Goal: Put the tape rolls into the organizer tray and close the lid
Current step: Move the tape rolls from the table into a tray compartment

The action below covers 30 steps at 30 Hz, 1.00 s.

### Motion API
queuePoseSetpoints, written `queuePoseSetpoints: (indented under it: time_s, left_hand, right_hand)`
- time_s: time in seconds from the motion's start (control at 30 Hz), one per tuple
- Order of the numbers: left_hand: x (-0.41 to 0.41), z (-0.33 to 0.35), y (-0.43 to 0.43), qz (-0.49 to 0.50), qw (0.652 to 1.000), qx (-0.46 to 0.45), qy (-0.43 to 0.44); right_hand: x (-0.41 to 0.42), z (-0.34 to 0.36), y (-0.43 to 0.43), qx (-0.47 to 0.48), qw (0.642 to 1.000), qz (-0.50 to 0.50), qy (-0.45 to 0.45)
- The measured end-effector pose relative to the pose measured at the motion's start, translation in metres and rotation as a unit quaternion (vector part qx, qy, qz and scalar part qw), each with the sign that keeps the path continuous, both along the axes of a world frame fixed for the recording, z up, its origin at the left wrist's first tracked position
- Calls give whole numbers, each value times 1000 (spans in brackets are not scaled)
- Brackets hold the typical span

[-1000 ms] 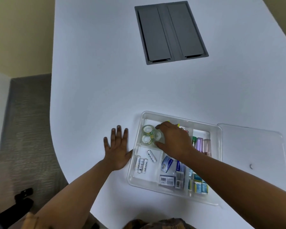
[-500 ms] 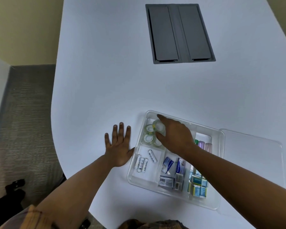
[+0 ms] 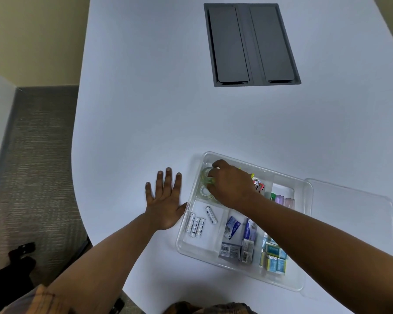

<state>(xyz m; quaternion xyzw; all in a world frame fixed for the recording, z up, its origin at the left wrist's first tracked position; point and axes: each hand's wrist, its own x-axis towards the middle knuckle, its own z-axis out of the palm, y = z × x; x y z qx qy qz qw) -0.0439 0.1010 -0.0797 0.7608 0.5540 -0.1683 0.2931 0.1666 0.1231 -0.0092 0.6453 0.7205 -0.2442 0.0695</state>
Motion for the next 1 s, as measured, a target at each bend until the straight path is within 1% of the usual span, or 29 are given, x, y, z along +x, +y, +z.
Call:
queuePoseSetpoints:
  time_s: [0.1,0.2,0.33,0.5,0.83,0.93,1.0]
  left_hand:
    - [0,-1,0,1,1000,-1,-4]
    - [-1,-2,0,2,1000,5,-7]
    - [-1,-2,-1,2,1000,11,-4]
    - [0,0,-1,6,1000,11,-6]
    - [1,5,1,2,1000,-9,-1]
    - [1,6,1,1,1000,-10,-1]
    - [1,6,1,2,1000,-12,-2]
  right_hand:
    - [-1,0,1,3,1000,-6,-1]
    - [-1,2,0,26,1000,7,-1]
    - [1,2,-3,67,995,52,-42]
    - [4,2,1,90,989,83,-81]
    - [7,-1,5,102,981,100,-130]
    - [7,-2,3,95,981,109,-130]
    - [7,-1,2,90,985,92,-114]
